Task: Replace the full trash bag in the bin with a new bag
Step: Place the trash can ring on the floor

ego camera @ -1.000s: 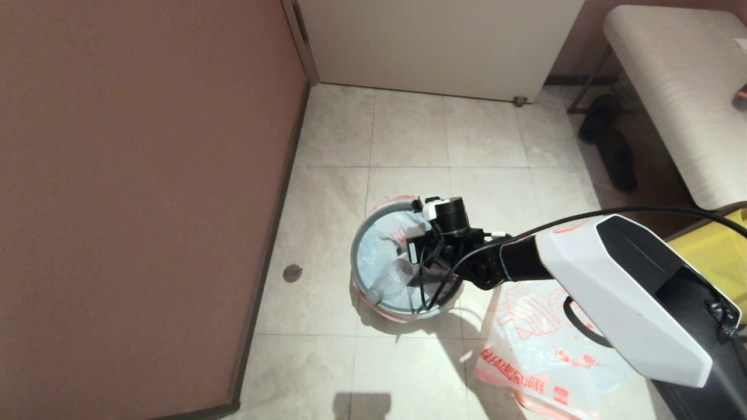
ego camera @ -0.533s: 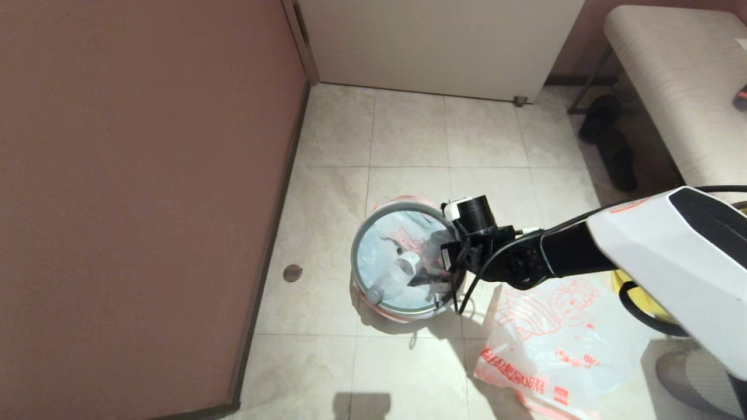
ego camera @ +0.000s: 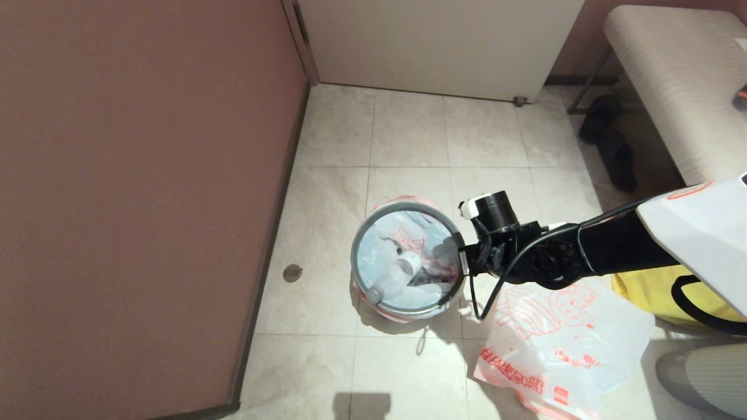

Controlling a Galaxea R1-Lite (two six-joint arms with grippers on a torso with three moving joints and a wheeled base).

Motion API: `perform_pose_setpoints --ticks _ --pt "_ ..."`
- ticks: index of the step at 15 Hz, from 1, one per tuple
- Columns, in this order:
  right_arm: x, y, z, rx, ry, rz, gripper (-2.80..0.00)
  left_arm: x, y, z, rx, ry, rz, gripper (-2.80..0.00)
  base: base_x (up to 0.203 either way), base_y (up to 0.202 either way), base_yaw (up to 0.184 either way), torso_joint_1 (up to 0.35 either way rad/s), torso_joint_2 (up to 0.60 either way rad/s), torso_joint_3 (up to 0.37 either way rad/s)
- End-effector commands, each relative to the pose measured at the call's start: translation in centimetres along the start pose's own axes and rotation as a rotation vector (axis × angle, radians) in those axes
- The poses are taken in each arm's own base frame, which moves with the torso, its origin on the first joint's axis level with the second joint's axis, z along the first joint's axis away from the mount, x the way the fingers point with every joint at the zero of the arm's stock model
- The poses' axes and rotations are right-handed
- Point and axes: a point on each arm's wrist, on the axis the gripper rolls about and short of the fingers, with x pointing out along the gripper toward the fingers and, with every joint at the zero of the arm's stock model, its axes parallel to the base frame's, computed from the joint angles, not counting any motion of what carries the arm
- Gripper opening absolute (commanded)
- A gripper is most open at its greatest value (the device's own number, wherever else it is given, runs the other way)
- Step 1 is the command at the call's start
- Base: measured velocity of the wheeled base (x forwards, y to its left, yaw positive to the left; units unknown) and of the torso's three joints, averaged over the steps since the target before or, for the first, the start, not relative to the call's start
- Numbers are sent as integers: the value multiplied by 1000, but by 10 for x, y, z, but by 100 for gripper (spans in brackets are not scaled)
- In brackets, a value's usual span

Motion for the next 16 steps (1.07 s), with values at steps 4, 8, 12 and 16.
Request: perform_pose_setpoints --ticks 4,8,12,16 --pt "27 14 -12 -7 -3 11 0 0 0 0 0 0 0 -280 0 0 0 0 0 0" --pt "42 22 -12 8 -39 19 -280 0 0 0 0 0 0 -280 0 0 0 0 0 0" --pt "57 28 -20 -6 -26 17 -280 0 0 0 0 0 0 -280 0 0 0 0 0 0" --pt "54 26 -13 -4 -45 18 -280 0 0 0 0 0 0 -280 0 0 0 0 0 0"
